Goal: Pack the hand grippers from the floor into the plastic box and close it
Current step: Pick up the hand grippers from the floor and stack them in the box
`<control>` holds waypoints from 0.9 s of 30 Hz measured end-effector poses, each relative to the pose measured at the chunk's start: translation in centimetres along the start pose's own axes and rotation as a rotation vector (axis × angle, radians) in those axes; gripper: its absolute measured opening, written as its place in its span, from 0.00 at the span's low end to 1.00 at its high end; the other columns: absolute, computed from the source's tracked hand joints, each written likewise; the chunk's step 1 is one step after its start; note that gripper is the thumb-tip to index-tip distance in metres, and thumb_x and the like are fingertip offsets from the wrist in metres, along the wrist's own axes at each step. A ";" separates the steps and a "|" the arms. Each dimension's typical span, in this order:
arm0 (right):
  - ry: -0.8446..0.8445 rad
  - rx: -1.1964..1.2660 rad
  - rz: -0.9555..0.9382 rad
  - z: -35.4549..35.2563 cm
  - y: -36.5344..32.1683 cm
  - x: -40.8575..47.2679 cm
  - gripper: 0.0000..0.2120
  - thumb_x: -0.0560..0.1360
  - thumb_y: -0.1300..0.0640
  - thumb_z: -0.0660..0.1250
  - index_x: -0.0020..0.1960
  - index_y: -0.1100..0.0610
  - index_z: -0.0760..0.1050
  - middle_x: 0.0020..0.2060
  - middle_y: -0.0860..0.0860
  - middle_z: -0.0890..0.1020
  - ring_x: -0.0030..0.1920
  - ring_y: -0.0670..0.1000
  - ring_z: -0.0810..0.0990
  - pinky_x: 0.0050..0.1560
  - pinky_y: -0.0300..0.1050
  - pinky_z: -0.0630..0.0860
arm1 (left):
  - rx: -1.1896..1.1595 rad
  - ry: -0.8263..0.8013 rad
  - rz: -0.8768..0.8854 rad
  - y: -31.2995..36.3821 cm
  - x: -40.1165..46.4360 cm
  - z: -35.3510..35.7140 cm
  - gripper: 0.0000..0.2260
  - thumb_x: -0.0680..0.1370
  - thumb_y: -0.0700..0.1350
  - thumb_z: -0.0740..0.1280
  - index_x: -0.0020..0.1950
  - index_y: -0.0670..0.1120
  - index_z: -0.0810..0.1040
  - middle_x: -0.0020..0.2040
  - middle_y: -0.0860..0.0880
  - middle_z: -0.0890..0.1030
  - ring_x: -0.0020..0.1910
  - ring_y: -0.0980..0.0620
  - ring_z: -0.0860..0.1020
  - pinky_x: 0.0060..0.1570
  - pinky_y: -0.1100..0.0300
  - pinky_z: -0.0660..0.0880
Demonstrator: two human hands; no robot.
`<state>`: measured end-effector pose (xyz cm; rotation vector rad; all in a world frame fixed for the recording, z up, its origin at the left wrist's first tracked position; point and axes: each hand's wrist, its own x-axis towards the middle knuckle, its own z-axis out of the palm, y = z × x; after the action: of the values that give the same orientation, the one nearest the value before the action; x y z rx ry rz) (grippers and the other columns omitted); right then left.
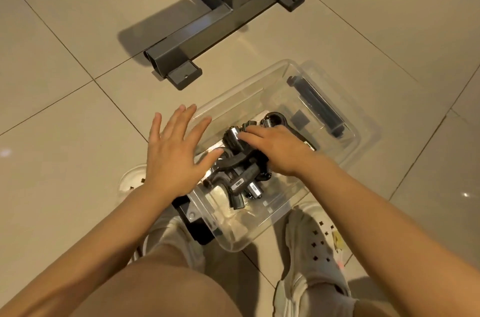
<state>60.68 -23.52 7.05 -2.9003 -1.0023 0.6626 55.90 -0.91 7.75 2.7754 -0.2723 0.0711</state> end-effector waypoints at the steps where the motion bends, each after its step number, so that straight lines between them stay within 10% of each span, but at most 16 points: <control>1: 0.000 -0.032 0.024 0.2 -0.1 0.4 0.39 0.71 0.60 0.70 0.76 0.50 0.54 0.73 0.53 0.61 0.65 0.57 0.70 0.65 0.54 0.65 | 0.015 0.007 -0.004 -0.1 0.0 0.4 0.28 0.77 0.64 0.53 0.72 0.51 0.67 0.74 0.47 0.64 0.75 0.48 0.58 0.73 0.45 0.46; 9: -0.056 0.404 0.767 0.9 -4.5 2.1 0.33 0.78 0.42 0.58 0.76 0.49 0.46 0.76 0.59 0.45 0.67 0.66 0.65 0.55 0.55 0.72 | -0.072 0.070 -0.016 -0.4 -0.1 0.7 0.23 0.77 0.58 0.55 0.68 0.50 0.73 0.72 0.48 0.68 0.71 0.48 0.66 0.71 0.50 0.54; 13: -0.068 0.515 0.855 1.5 -6.5 3.9 0.44 0.72 0.33 0.62 0.77 0.51 0.45 0.75 0.63 0.42 0.67 0.67 0.67 0.58 0.53 0.72 | -0.075 0.092 -0.006 -0.5 0.0 0.8 0.21 0.77 0.57 0.56 0.67 0.51 0.74 0.71 0.47 0.69 0.70 0.48 0.67 0.71 0.51 0.54; 27: -0.047 0.603 0.821 1.1 -5.4 2.9 0.36 0.72 0.55 0.70 0.73 0.41 0.55 0.76 0.55 0.38 0.69 0.65 0.60 0.52 0.52 0.72 | -0.072 0.132 0.035 -0.9 -0.1 1.2 0.21 0.77 0.56 0.57 0.67 0.50 0.74 0.70 0.45 0.70 0.67 0.45 0.70 0.68 0.48 0.60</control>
<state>59.11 -17.66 5.64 -2.6221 0.4105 0.8416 56.02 -0.44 6.35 2.6804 -0.2829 0.2478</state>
